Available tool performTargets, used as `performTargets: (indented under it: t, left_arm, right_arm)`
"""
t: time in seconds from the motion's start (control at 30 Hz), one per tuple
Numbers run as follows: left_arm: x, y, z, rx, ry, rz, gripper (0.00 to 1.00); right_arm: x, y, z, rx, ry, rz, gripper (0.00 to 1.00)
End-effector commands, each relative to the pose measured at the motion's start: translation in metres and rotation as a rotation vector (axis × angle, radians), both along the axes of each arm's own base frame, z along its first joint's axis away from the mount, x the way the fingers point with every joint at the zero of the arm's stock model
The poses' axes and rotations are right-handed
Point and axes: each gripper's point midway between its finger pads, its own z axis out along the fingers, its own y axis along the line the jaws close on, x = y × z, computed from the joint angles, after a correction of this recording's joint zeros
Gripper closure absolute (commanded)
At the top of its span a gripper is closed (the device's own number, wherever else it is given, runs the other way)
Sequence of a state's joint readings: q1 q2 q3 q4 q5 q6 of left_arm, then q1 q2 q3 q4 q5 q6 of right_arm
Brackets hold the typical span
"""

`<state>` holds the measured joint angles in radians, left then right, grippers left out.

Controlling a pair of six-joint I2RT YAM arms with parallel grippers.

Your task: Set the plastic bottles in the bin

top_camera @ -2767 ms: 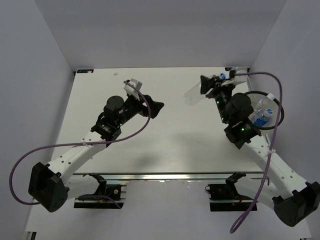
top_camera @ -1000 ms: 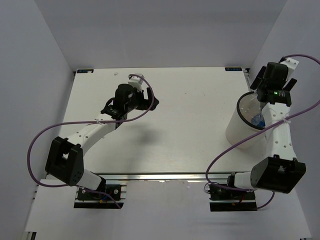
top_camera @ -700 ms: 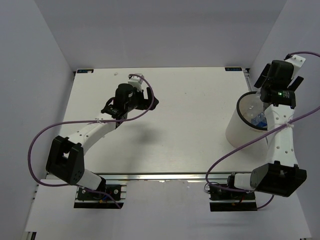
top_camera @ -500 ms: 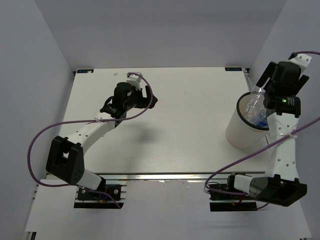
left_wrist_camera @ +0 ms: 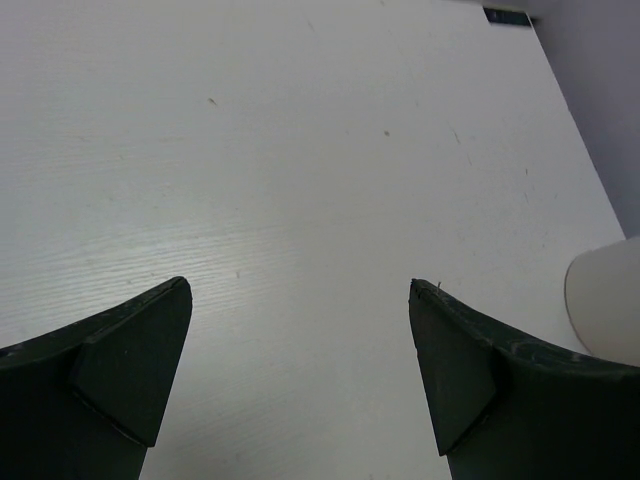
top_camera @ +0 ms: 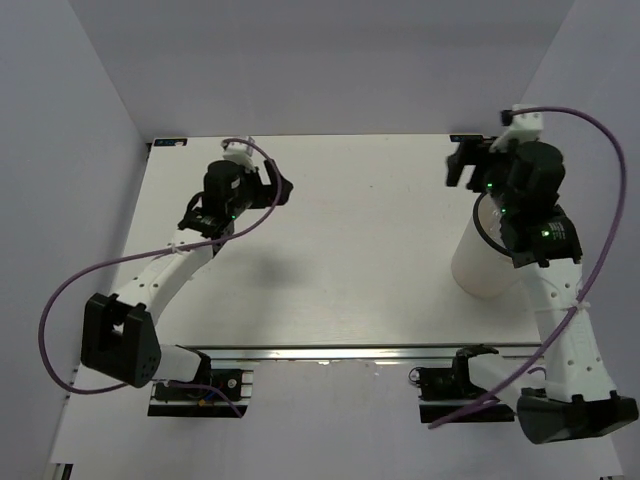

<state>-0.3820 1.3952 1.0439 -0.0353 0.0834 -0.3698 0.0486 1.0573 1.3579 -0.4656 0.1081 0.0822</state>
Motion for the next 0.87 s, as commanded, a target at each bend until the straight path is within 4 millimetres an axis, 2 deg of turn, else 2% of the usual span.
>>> performTargets:
  t: [0.0,0.03,0.07,0.1,0.13,0.17,0.2,0.23,0.3,0.33,0.37,0.4,0.43,0.5,0.57,0.7,0.83]
  left_arm:
    - [0.004,0.051,0.034,-0.073,-0.063,0.173,0.02]
    - [0.002,0.061,0.027,-0.081,-0.046,0.206,0.02]
    - [0.004,0.077,0.023,-0.097,-0.035,0.296,0.02]
    - [0.004,0.093,0.022,-0.109,-0.034,0.37,0.02]
    - [0.003,0.104,0.017,-0.116,-0.024,0.43,0.02]
    - [-0.001,0.118,0.002,-0.108,0.008,0.508,0.02]
    - [-0.004,0.127,0.001,-0.11,0.008,0.545,0.02]
    - [-0.009,0.134,-0.007,-0.1,0.028,0.575,0.02]
    - [-0.018,0.155,-0.018,-0.075,0.038,0.681,0.02]
    - [-0.025,0.163,-0.013,-0.076,0.018,0.719,0.02]
    - [-0.031,0.17,-0.02,-0.073,0.019,0.756,0.02]
    - [-0.035,0.179,-0.02,-0.066,-0.001,0.802,0.02]
    - [-0.039,0.183,-0.007,-0.096,-0.049,0.814,0.02]
    - [-0.047,0.186,-0.011,-0.103,-0.06,0.823,0.02]
    - [-0.053,0.188,-0.003,-0.123,-0.09,0.83,0.02]
    - [-0.062,0.194,-0.002,-0.117,-0.1,0.855,0.02]
    - [-0.065,0.202,0.005,-0.108,-0.119,0.888,0.02]
  right_arm:
    - [-0.007,0.079,0.018,-0.049,-0.107,0.283,0.11]
    - [-0.009,0.112,0.007,-0.05,-0.081,0.371,0.11]
    - [-0.01,0.126,0.0,-0.054,-0.07,0.403,0.11]
    - [-0.008,0.136,-0.018,-0.072,-0.039,0.396,0.11]
    - [-0.014,0.167,-0.034,-0.085,-0.018,0.463,0.11]
    - [-0.013,0.184,-0.04,-0.084,-0.037,0.487,0.11]
    - [-0.014,0.196,-0.062,-0.102,-0.002,0.509,0.11]
    - [-0.019,0.221,-0.083,-0.114,0.038,0.565,0.11]
    - [-0.022,0.243,-0.109,-0.072,0.076,0.603,0.11]
    - [-0.023,0.255,-0.125,-0.057,0.097,0.63,0.11]
    - [-0.024,0.261,-0.133,-0.011,0.106,0.636,0.11]
    - [-0.024,0.275,-0.128,0.034,0.054,0.689,0.11]
    - [-0.028,0.278,-0.149,0.031,0.081,0.712,0.11]
    - [-0.025,0.279,-0.154,0.044,0.081,0.698,0.11]
    - [-0.021,0.275,-0.159,0.043,0.086,0.661,0.11]
    - [-0.018,0.261,-0.162,0.063,0.055,0.584,0.1]
    - [-0.019,0.253,-0.155,0.074,-0.001,0.559,0.11]
